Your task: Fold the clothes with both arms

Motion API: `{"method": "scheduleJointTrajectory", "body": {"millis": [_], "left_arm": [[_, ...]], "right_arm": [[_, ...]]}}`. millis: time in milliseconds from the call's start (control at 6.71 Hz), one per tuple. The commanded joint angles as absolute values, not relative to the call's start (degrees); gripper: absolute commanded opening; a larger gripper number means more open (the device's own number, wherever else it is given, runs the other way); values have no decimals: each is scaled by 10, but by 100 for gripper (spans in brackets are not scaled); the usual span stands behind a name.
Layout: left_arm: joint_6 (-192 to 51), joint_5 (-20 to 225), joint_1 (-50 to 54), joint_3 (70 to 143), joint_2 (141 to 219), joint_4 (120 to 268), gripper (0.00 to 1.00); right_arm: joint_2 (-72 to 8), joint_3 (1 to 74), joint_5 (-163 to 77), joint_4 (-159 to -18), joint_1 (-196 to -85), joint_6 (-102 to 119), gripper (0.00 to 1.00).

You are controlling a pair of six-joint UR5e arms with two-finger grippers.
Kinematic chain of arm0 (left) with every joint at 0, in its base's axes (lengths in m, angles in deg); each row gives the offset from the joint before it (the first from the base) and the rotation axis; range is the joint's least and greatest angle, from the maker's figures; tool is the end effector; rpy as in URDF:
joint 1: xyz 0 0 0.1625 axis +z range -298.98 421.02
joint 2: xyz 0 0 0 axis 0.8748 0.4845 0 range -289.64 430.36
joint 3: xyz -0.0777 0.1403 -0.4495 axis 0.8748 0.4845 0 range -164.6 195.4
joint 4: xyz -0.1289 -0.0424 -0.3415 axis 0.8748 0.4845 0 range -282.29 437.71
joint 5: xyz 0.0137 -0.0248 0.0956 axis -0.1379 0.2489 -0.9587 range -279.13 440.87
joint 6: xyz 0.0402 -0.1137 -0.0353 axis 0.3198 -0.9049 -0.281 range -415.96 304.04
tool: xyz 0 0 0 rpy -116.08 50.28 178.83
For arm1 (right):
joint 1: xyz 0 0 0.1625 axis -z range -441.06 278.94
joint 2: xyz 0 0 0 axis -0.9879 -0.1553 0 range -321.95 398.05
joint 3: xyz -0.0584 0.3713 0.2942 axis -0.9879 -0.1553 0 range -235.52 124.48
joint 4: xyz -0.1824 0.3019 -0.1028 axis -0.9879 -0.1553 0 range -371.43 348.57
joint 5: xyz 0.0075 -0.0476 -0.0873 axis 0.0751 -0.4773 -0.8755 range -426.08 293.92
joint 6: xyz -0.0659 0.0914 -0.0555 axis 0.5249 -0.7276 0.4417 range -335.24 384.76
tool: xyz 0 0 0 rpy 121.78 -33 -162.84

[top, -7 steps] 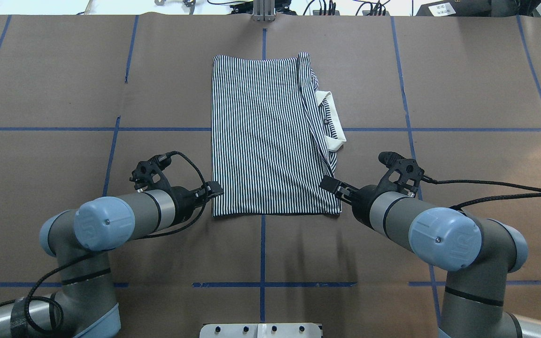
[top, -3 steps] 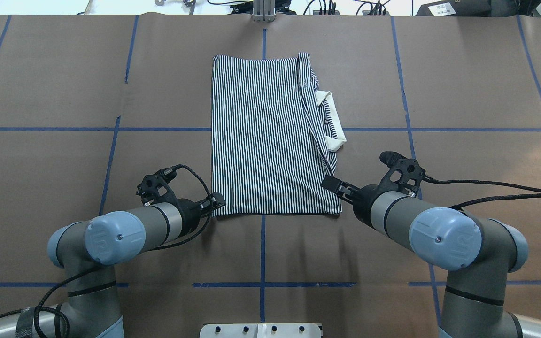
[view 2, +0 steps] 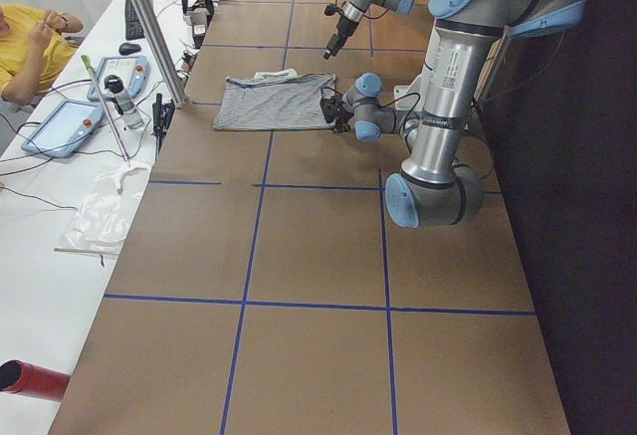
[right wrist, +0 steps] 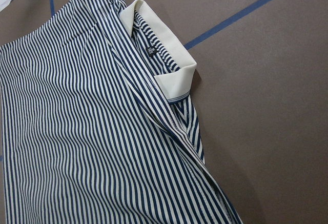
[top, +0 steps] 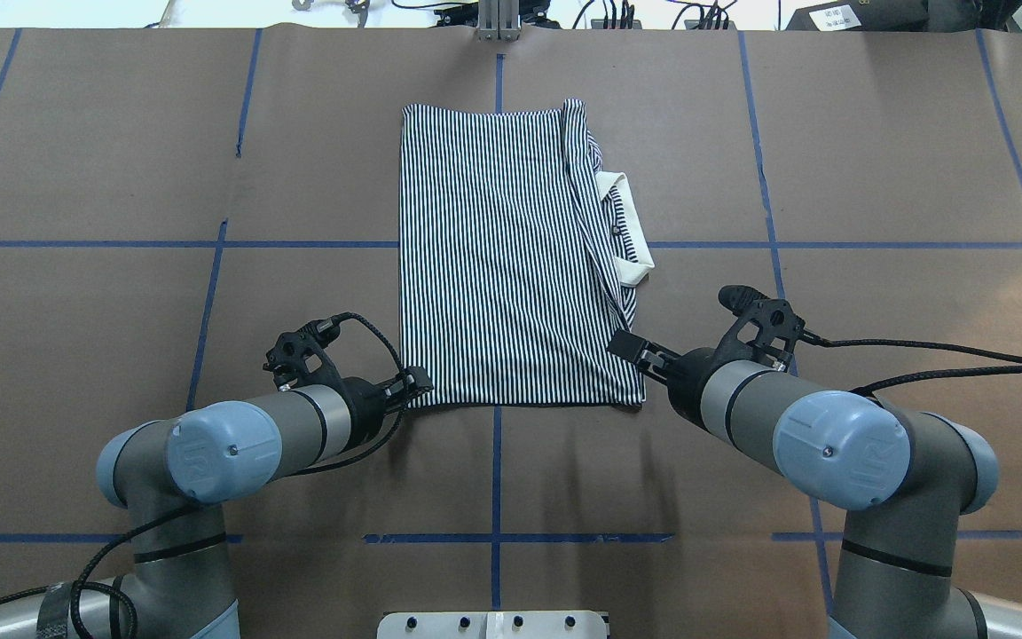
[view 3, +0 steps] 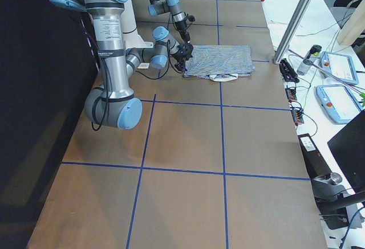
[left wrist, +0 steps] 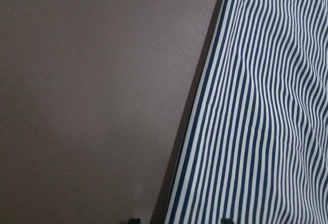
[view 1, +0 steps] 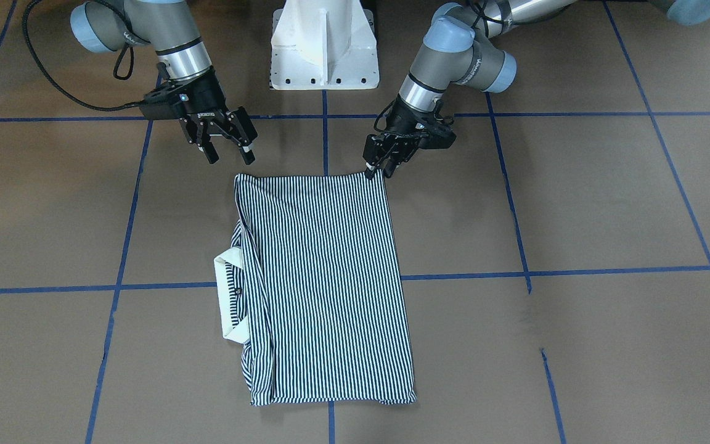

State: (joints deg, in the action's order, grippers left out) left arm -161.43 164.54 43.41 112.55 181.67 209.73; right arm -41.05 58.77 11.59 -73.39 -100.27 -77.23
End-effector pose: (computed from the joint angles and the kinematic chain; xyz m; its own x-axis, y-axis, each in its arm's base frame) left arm 0.5517 -0.3296 0.3917 0.2004 -0.3416 -0.9182 0.4703 0.8558 -0.2157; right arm -0.4427 -0.3237 0.4001 0.3119 0.3236 0.8933 -0.5789 0.8103 -0.0914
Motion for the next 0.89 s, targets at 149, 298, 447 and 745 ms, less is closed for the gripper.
{"method": "scheduleJointTrajectory", "body": {"millis": [149, 298, 447, 745], "left_arm": [[-1614, 1645, 438, 1125, 1819, 2097, 53], [-1615, 1645, 439, 1126, 1819, 2098, 41], [-1614, 1645, 439, 1126, 1818, 2098, 0], [-1608, 1645, 439, 1126, 1818, 2097, 0]], "right_arm": [[-411, 587, 115, -734, -1003, -772, 98], [-411, 587, 115, -734, -1003, -773, 98], [-411, 587, 115, -734, -1003, -773, 98], [-411, 580, 115, -735, -1002, -777, 97]]}}
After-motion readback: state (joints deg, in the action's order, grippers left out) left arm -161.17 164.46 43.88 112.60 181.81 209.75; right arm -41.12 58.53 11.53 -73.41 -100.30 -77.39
